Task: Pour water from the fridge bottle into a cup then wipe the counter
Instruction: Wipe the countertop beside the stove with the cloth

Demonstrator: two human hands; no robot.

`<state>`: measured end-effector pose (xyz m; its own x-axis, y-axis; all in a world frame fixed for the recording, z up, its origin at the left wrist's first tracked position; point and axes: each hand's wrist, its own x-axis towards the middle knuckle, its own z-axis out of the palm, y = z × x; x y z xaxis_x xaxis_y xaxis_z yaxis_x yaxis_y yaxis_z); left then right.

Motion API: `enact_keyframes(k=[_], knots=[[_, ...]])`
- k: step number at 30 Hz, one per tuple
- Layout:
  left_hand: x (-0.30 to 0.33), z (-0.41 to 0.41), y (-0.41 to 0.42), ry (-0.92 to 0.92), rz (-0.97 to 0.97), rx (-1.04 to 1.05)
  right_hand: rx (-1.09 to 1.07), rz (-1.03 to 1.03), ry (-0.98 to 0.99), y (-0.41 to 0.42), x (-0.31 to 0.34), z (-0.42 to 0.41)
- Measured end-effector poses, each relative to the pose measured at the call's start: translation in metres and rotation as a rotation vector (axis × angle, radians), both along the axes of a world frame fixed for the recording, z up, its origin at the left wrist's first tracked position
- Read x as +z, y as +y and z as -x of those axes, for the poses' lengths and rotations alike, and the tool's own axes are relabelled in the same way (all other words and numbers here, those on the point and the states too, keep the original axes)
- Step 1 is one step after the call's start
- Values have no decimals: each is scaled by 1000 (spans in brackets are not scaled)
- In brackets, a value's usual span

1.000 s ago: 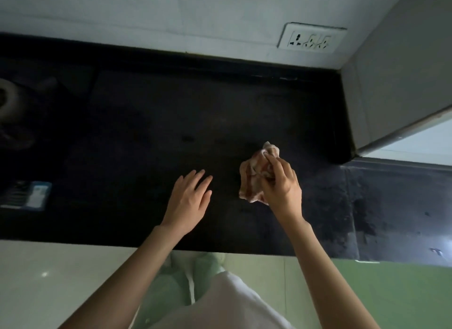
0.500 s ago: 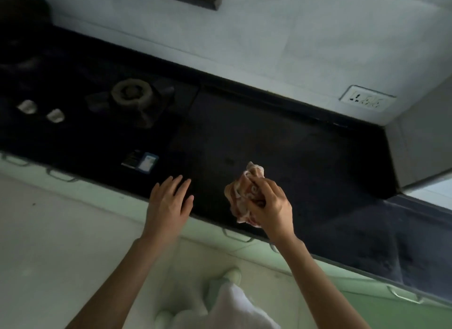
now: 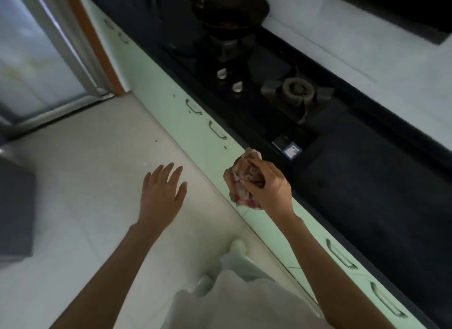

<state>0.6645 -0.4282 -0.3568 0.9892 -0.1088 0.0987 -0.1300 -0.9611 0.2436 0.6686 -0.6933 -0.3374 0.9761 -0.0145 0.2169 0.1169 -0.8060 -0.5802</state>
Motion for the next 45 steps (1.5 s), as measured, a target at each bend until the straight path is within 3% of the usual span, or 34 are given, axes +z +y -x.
enact_keyframes(k=[8, 25, 33, 45], knots=[[-2, -50, 91, -39, 11, 249, 237, -28, 0, 102, -1, -117], [7, -287, 209, -72, 69, 393, 417, -70, 80, 254, 20, -386], [1, -411, 301, -82, 99, 329, 339, -28, 60, 340, 6, -490], [14, -597, 399, -30, 72, 48, 23, -24, -96, 416, 14, -617]])
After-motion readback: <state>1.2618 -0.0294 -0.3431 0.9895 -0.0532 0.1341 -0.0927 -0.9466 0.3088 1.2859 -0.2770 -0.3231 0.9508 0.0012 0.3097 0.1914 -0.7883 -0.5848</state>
